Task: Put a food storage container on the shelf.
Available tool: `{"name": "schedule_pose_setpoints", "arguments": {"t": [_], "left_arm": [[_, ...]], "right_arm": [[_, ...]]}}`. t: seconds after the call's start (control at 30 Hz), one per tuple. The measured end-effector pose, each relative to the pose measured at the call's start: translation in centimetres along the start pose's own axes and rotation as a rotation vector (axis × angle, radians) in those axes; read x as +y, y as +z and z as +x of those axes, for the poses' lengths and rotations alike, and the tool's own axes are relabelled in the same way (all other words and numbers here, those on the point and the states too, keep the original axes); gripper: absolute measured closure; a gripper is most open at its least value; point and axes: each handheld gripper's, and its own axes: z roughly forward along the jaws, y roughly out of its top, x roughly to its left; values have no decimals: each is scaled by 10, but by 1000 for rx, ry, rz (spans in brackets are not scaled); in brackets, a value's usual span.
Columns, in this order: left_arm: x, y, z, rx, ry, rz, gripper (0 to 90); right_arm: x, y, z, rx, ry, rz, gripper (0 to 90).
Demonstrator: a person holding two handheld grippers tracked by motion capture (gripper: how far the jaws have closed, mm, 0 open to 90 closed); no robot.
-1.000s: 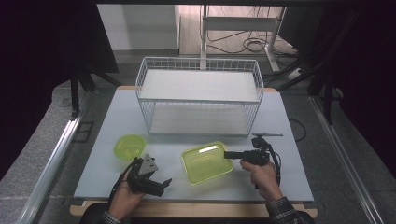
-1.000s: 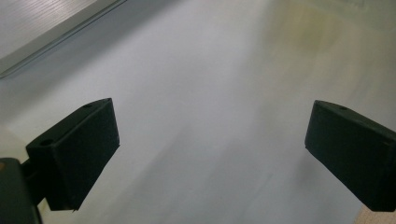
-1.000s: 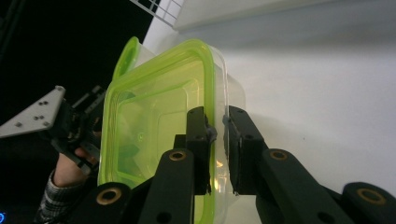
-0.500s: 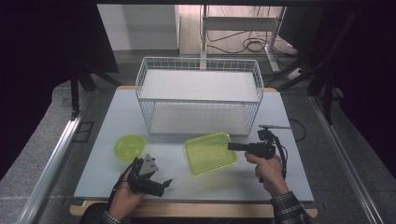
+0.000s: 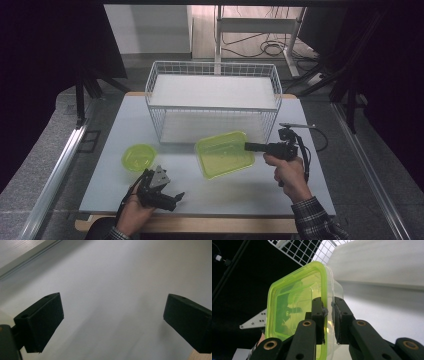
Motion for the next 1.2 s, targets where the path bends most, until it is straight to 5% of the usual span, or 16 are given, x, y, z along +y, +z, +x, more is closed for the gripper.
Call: {"name": "schedule_pose_setpoints", "arguments": {"t": [1.2], "left_arm": [[0, -1, 0, -3, -3, 2, 27]], "right_arm": [[72, -10, 47, 18, -64, -102, 796]]}}
